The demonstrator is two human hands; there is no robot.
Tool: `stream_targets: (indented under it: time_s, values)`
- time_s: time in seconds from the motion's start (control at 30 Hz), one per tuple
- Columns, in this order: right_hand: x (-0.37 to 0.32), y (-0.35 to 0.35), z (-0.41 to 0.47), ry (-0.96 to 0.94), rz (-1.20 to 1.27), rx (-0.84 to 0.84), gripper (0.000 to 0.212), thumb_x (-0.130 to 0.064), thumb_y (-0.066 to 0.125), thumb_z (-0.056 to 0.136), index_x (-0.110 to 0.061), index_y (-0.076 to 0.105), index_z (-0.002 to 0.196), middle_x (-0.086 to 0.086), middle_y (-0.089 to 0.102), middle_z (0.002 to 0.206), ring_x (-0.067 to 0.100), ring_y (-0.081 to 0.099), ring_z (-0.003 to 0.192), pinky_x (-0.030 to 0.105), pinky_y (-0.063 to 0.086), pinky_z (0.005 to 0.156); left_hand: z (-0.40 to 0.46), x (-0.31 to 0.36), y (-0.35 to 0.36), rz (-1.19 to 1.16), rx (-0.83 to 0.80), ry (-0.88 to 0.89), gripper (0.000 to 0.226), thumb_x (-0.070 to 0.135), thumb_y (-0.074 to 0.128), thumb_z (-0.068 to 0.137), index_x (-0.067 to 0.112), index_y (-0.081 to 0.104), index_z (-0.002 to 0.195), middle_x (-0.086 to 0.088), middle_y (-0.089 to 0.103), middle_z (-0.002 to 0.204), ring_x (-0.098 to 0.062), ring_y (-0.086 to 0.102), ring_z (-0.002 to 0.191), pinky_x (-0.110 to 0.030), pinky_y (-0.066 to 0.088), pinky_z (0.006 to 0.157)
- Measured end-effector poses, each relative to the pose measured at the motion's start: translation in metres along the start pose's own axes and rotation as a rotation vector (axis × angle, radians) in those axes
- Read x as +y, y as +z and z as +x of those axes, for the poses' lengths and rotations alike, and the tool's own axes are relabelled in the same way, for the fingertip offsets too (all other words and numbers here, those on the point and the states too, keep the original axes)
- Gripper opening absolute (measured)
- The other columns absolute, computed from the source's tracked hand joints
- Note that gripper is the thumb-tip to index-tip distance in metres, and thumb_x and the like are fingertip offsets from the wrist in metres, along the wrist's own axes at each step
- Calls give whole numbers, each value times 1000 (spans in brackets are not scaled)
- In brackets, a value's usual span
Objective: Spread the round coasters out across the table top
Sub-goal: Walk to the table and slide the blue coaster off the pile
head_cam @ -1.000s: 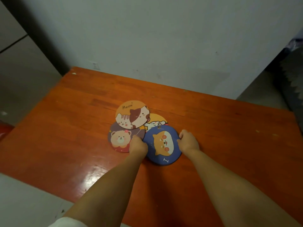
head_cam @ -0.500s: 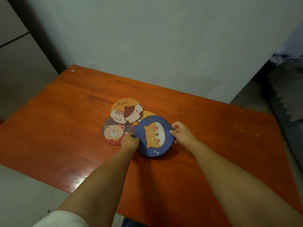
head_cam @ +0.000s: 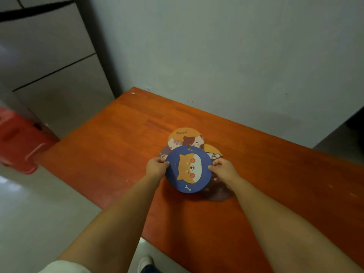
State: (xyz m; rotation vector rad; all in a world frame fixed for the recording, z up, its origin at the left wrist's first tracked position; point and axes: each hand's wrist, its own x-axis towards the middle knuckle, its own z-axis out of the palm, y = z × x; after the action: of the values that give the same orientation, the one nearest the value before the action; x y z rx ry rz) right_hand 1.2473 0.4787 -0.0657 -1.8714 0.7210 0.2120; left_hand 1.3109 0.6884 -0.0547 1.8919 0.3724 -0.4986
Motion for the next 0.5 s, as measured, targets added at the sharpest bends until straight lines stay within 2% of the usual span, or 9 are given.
stream_targets:
  time_s: [0.07, 0.1, 0.2, 0.27, 0.33, 0.4, 0.5]
  values:
    - [-16, 28, 3, -36, -40, -34, 13, -15, 60, 91, -12, 52, 81, 11, 60, 91, 27, 57, 78, 30, 47, 54, 10, -5, -31, -12, 55, 4, 28, 5, 58, 92, 9, 57, 64, -21, 59, 94, -29, 57, 91, -57, 50, 98]
    - [-25, 43, 4, -47, -56, -48, 19, -16, 60, 91, -15, 51, 75, 10, 59, 85, 26, 56, 73, 32, 48, 56, 16, -8, -46, -8, 84, 1, 34, 5, 58, 91, 12, 51, 59, -20, 57, 90, -27, 54, 87, -57, 50, 97]
    - [-50, 92, 9, -52, -83, -84, 26, -14, 60, 91, -16, 45, 69, 7, 57, 75, 24, 56, 67, 33, 49, 57, 34, -19, -93, -2, 154, -26, 39, 4, 58, 91, 12, 44, 55, -19, 54, 78, -28, 49, 83, -55, 50, 94]
    - [-67, 125, 13, -52, -76, -102, 29, -12, 59, 91, -15, 42, 68, 8, 55, 72, 23, 53, 61, 30, 47, 53, 51, -24, -124, 19, 184, -26, 41, 5, 59, 91, 12, 43, 54, -14, 49, 66, -28, 47, 80, -47, 50, 83]
    - [-85, 157, 18, -45, -70, -100, 28, -12, 60, 91, -15, 42, 69, 8, 55, 67, 20, 51, 56, 29, 45, 51, 72, -26, -155, 73, 182, -12, 43, 6, 59, 91, 13, 40, 53, -9, 45, 61, -28, 44, 78, -39, 42, 73]
    - [-101, 189, 22, -26, -59, -78, 28, -13, 61, 90, -15, 44, 68, 6, 55, 63, 18, 52, 54, 28, 45, 50, 97, -28, -187, 112, 157, -6, 44, 6, 59, 91, 13, 37, 52, -9, 43, 59, -27, 42, 76, -37, 37, 71]
    - [-120, 239, 26, 23, -42, -53, 29, -14, 61, 90, -17, 44, 67, 5, 55, 59, 17, 53, 53, 29, 45, 51, 131, -28, -231, 200, 131, -3, 44, 8, 59, 91, 14, 37, 53, -8, 43, 60, -28, 43, 75, -39, 39, 72]
